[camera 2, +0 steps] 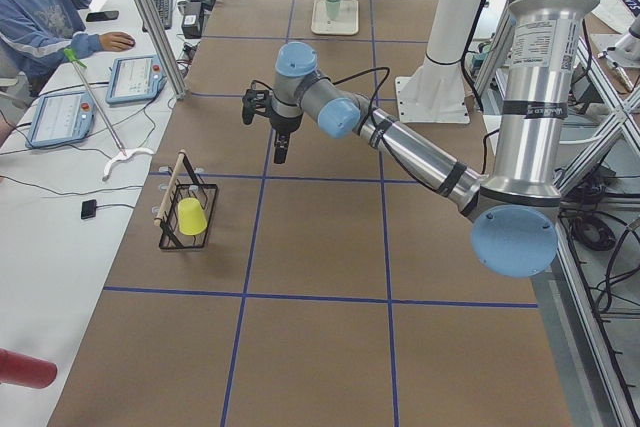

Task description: Left arm grabs green cup and hands to right arm on tray

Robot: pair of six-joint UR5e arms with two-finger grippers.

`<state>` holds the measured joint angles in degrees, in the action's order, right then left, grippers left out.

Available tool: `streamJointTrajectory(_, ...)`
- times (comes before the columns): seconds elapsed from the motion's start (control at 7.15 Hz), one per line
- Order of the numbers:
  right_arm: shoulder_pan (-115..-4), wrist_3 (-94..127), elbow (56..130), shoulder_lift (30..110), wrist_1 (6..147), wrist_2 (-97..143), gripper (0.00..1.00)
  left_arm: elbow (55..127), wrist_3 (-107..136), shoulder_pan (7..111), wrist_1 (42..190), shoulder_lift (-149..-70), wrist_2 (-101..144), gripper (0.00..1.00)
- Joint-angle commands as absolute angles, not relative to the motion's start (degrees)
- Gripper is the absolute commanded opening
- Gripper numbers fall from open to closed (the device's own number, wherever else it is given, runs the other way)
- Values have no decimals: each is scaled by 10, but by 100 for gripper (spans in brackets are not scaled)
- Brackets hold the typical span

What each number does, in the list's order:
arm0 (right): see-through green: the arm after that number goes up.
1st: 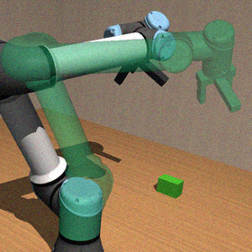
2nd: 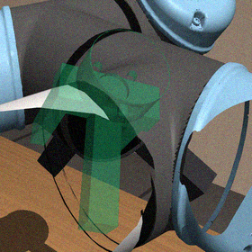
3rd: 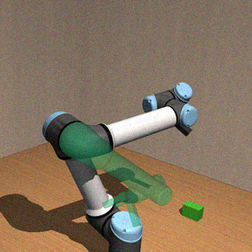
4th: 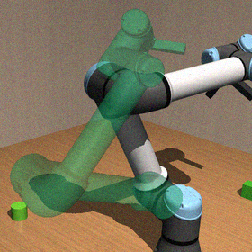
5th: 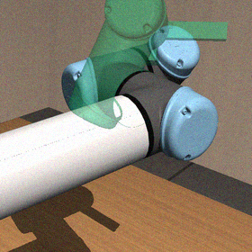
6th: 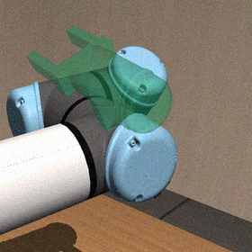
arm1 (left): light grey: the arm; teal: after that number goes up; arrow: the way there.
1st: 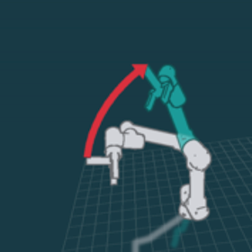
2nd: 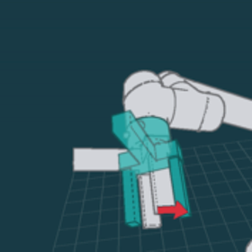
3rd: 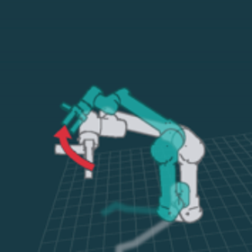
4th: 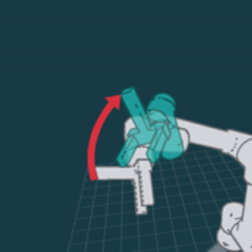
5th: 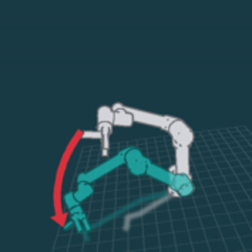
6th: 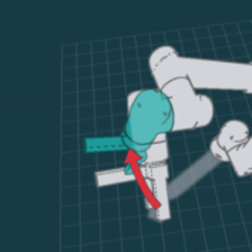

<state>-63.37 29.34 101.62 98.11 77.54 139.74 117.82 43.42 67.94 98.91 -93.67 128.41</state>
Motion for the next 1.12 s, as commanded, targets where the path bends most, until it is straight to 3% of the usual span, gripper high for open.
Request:
streamJointTrajectory(0.0, -642, 292, 1026, 983, 775, 1384, 100, 1179, 433, 679, 989, -936, 1284, 100)
streamJointTrajectory(0.42, -693, 278, 1057, 982, 775, 1390, 100, 1179, 430, 680, 989, -933, 1285, 100)
streamJointTrajectory(0.98, -813, 95, 1060, 980, 840, 1384, 100, 1208, 285, 691, 992, -824, 1293, 100)
